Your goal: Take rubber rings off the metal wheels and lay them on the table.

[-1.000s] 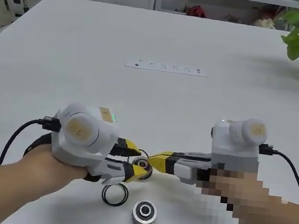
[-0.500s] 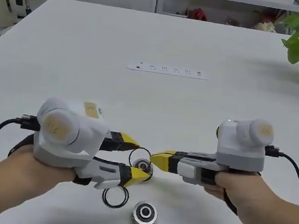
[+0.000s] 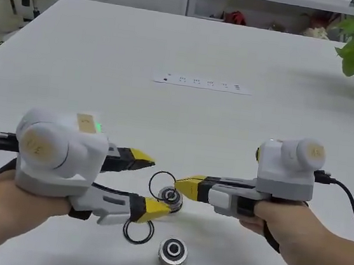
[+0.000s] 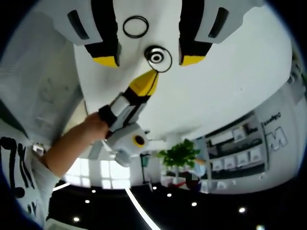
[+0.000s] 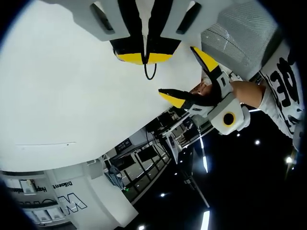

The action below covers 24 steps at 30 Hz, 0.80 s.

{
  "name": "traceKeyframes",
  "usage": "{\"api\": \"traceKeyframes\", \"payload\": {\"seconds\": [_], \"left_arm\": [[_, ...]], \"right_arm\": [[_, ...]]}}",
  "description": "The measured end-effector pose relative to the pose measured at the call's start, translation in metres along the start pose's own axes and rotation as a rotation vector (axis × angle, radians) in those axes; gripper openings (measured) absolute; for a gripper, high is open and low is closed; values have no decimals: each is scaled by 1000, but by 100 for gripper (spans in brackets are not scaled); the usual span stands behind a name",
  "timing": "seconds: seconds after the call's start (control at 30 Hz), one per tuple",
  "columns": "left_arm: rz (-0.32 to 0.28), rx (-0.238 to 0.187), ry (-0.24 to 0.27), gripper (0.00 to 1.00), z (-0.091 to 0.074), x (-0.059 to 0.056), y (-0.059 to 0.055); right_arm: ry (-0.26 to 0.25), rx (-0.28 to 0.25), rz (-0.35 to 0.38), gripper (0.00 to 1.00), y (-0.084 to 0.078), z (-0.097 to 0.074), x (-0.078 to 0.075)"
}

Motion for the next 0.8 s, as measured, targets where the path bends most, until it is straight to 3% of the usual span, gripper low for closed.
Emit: {"api": "traceKeyframes", "payload": {"seconds": [0.4, 0.8], "left_arm": [[-7, 11, 23, 64, -18, -1, -14], [-13, 28, 37, 69, -29, -2, -26]], "right_arm": [[30, 6, 3, 0, -1, 6, 7], [102, 82, -6, 0, -15, 21, 22]]}}
Point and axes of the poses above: the centre of the closed fingertips' face, and the gripper's own axes: z roughly forward along the fingers, x roughly to its left, y roughly out of its top, the point moved 10 cm from there along -z, roughly backward along the fingers, and after that the axes turned 15 degrees about -z, right-handed, at the moved point
